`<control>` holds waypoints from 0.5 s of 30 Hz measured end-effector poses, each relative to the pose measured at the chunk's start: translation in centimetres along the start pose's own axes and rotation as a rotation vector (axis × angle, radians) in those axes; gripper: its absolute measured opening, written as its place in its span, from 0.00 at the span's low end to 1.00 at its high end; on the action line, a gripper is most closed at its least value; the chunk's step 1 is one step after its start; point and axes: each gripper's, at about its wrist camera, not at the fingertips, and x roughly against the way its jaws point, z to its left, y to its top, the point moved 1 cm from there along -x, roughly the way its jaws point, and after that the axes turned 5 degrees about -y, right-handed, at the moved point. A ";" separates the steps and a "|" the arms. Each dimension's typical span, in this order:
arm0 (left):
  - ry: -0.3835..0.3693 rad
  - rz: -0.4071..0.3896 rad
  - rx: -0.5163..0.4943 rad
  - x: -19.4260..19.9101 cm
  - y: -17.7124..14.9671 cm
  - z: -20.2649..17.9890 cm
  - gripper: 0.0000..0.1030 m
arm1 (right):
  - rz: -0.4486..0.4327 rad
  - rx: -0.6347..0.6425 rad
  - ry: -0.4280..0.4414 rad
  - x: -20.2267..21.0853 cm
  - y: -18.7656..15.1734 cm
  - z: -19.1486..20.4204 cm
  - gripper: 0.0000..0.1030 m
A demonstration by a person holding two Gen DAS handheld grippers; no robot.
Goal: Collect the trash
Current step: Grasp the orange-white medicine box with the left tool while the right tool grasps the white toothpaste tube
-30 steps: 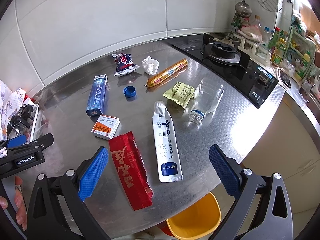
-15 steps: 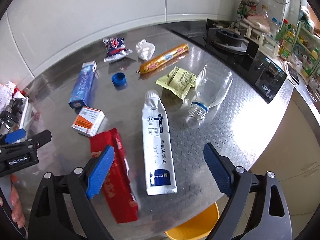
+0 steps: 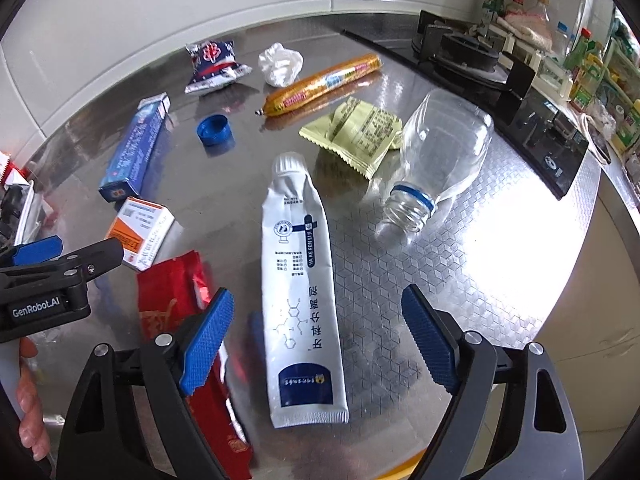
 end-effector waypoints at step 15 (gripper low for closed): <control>0.027 0.032 -0.016 -2.6 0.6 -0.6 0.90 | 0.001 0.026 0.024 -1.1 -0.2 -0.6 0.70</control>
